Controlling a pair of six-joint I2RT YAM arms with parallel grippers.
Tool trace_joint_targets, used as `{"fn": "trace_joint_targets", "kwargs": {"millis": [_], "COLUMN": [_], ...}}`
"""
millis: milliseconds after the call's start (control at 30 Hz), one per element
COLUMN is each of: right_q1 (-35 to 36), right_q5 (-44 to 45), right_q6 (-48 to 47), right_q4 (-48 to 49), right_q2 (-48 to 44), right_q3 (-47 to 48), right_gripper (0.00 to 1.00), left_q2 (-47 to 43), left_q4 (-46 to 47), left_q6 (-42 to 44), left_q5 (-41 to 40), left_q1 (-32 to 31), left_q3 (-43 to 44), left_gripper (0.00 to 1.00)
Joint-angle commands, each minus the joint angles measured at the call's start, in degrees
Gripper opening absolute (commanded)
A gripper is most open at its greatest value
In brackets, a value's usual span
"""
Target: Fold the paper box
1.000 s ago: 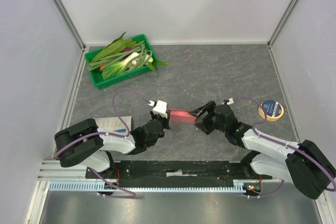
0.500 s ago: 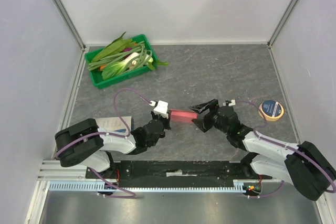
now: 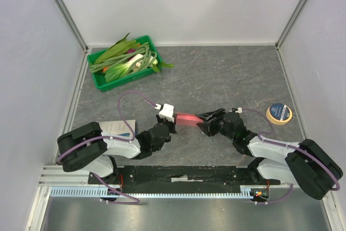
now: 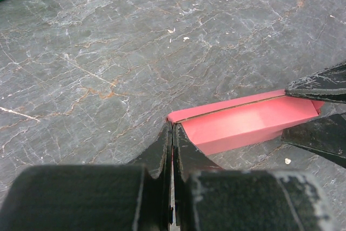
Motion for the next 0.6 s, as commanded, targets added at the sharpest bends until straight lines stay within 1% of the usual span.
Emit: {"fn": "trace_joint_targets", "kwargs": {"millis": [0,200,333,400,500,533,567], "right_q1": [-0.2,-0.2,-0.2,-0.2,-0.2,-0.1,-0.2], "right_q5": [1.4,1.4,3.3,3.7,3.8,3.9,4.0], "right_q6": [1.6,2.1,3.3,3.6,3.8,3.9,4.2], "right_q4": [4.6,6.2,8.2,9.5,10.6,11.2,11.7], "right_q2": [1.4,2.5,3.2,4.1,5.7,6.3,6.8], "right_q3": [-2.2,-3.6,-5.2,-5.9,-6.6,-6.8,-7.1], "right_gripper": [0.56,0.49,0.46,0.41,0.38,0.37,0.36], "left_q2": [2.7,2.3,2.1,2.0,1.3,1.2,1.2], "left_q4": [-11.5,-12.0,-12.8,-12.8,-12.4,-12.0,-11.7], "left_q6": [0.5,-0.2,-0.6,-0.7,-0.9,-0.8,-0.6], "left_q5": [1.7,1.6,1.7,1.7,2.4,2.9,3.1], "left_q1": [-1.1,-1.2,-1.2,-1.3,-1.3,-1.3,-1.3], "left_q3": [-1.4,-1.4,-1.2,-1.3,-1.6,-1.9,-2.3], "left_gripper": [0.02,0.02,0.02,0.03,0.07,0.13,0.16]}}
